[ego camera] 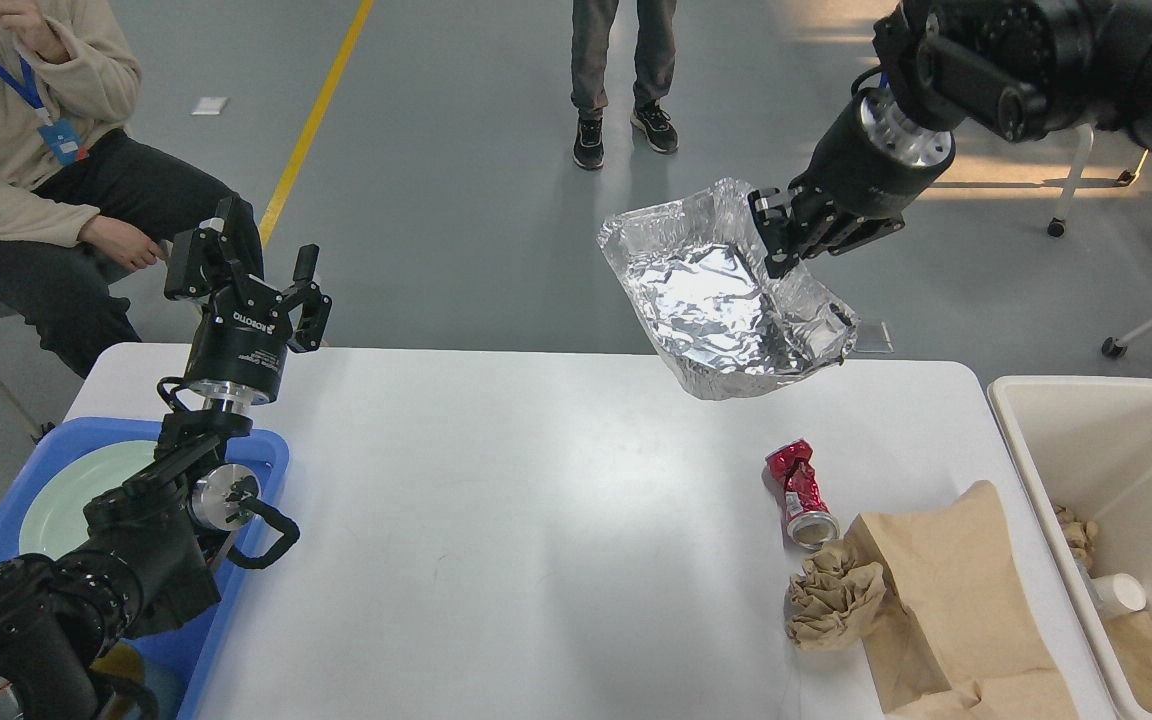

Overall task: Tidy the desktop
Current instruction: 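Lift the foil tray and carry it toward the white bin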

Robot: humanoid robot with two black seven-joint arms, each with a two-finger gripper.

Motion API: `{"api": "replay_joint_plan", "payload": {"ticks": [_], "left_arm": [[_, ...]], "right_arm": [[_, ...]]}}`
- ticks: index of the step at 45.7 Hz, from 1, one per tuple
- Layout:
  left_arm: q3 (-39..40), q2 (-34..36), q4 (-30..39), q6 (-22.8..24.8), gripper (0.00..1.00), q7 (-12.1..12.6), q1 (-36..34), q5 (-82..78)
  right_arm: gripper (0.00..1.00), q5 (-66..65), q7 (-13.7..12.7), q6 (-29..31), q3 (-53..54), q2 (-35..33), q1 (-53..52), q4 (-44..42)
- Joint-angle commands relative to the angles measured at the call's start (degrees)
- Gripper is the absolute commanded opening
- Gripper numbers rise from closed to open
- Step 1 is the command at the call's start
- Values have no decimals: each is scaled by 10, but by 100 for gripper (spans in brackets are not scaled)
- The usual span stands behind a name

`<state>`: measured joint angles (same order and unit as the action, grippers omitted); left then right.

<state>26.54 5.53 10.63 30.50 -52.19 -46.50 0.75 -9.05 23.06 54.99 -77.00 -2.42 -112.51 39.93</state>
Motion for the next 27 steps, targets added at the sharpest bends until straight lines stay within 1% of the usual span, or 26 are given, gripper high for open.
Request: {"api": "replay_joint_plan", "payload": {"ticks": [1, 8, 20, 27], "left_arm": [[0, 0, 0, 0, 96, 0, 0, 0], [0, 0, 0, 0, 96, 0, 0, 0], [0, 0, 0, 0, 96, 0, 0, 0], [0, 0, 0, 0, 96, 0, 0, 0]], "right_arm": [[0, -1, -2, 0, -23, -6, -19, 0], [0, -3, -3, 0, -56, -35, -13, 0], [0, -12, -4, 0, -139, -148, -8, -8], [0, -13, -5, 0, -167, -210, 5, -20]]}}
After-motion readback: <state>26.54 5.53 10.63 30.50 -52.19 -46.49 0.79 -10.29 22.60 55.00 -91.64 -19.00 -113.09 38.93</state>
